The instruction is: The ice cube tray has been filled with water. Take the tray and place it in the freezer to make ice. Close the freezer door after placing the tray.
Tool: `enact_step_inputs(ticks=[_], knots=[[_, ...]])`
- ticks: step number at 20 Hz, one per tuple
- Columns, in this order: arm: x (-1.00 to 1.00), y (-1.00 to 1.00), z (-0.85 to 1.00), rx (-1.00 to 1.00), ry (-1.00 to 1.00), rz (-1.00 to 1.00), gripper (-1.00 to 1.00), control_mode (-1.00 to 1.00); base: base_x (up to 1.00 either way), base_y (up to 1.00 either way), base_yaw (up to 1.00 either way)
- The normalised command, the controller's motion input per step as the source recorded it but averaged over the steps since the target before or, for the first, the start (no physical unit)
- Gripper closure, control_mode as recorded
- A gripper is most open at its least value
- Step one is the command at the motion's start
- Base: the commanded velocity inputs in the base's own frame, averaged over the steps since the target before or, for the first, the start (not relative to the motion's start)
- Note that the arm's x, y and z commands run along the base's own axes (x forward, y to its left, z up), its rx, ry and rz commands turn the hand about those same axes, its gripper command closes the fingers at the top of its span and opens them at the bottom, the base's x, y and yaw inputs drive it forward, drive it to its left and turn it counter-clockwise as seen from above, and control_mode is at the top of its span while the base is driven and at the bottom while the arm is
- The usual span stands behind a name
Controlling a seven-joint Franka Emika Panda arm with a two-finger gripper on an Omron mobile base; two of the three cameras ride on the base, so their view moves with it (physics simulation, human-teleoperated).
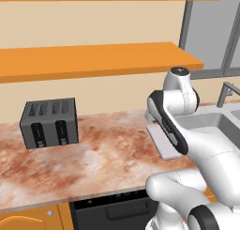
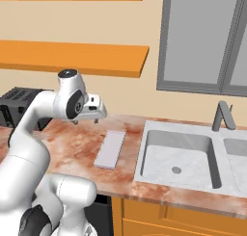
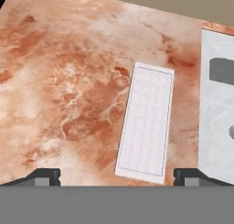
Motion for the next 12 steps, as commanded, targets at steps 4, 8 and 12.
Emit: enact_step_inputs(ticks=[4,8,12], knots=[[0.04,-0.3,-0.46,-0.03,0.0,0.0,-1.0,-1.0,0.0,0.0,0.0],[0.2,-0.12,-0.42,0.0,0.0,0.01,-1.0,-1.0,0.0,0.0,0.0],[0.28,0.0,-0.27,0.0,0.0,0.05,-1.0,-1.0,0.0,0.0,0.0]])
